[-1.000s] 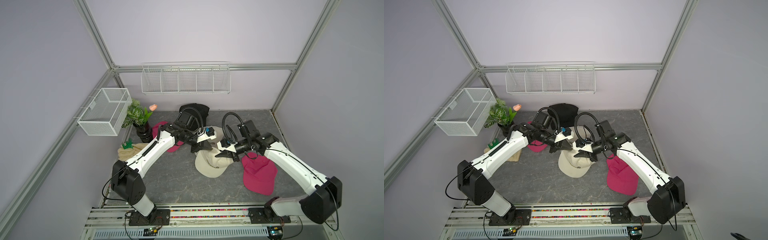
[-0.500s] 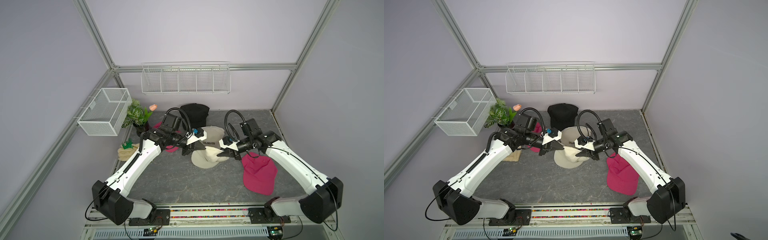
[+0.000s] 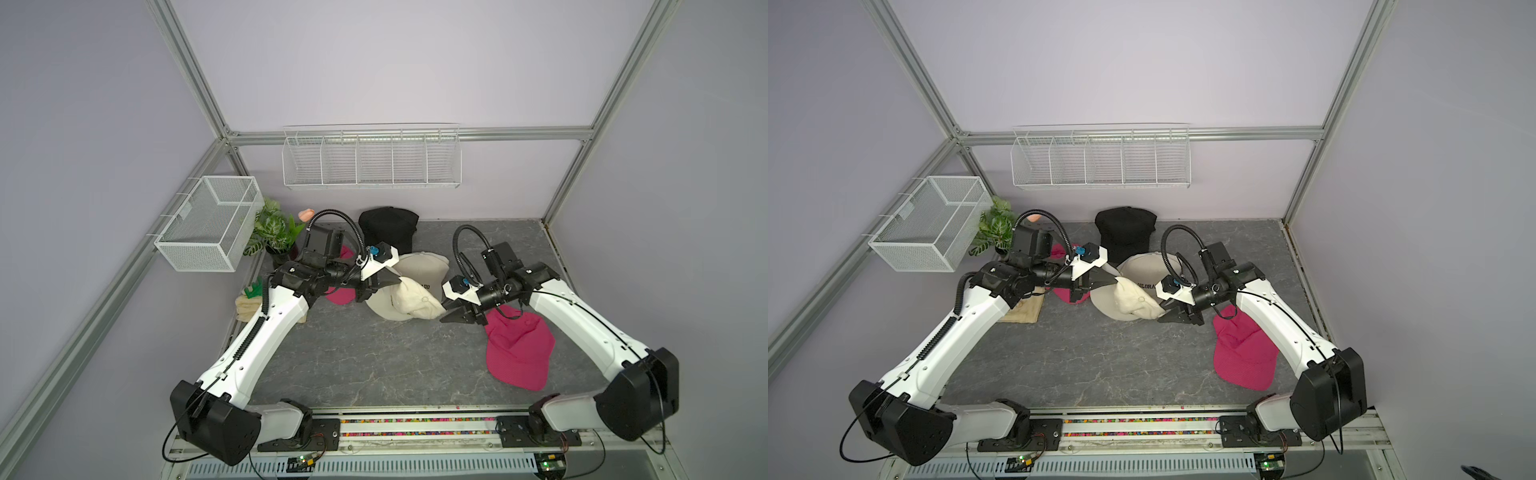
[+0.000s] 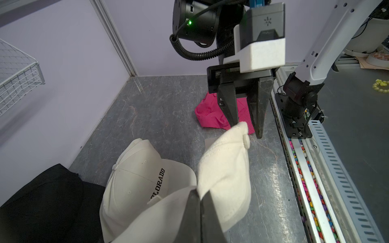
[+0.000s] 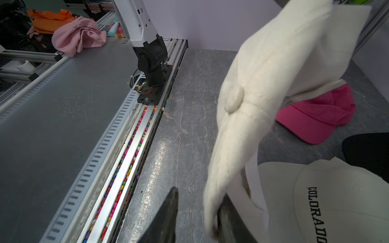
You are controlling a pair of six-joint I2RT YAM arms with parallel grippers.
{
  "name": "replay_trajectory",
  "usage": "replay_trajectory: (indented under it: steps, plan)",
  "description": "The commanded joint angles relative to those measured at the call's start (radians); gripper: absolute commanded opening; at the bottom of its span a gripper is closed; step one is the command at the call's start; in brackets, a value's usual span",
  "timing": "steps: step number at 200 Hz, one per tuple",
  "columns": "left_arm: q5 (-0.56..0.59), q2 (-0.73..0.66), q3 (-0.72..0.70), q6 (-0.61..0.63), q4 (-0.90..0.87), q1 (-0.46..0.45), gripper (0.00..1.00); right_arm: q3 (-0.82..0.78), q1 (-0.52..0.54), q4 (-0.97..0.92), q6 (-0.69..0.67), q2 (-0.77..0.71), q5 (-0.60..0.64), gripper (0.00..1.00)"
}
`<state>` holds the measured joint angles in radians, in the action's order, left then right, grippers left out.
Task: Stack the baseball caps by color
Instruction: Pick up the baseball cap at the corner of the board.
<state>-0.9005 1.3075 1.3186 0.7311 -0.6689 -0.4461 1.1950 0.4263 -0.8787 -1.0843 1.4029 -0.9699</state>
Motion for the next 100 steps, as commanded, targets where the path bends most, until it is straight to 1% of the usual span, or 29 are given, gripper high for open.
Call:
replay_trajectory:
  steps: [1, 26, 70, 100]
  plan:
    - [-0.056, -0.02, -0.01, -0.005, 0.025, 0.016, 0.0, -0.027, -0.015, -0.009, -0.027, 0.007, -0.027, 0.35]
    - [-0.084, -0.025, -0.009, 0.002, 0.019, 0.03, 0.0, -0.041, -0.025, 0.016, -0.023, 0.013, -0.014, 0.36]
    - [-0.099, -0.029, -0.014, 0.002, 0.019, 0.036, 0.0, -0.048, -0.034, 0.047, -0.008, 0.031, 0.014, 0.36]
    - [-0.1, -0.025, -0.017, -0.001, 0.025, 0.04, 0.0, -0.048, -0.034, 0.065, 0.0, 0.041, 0.01, 0.32]
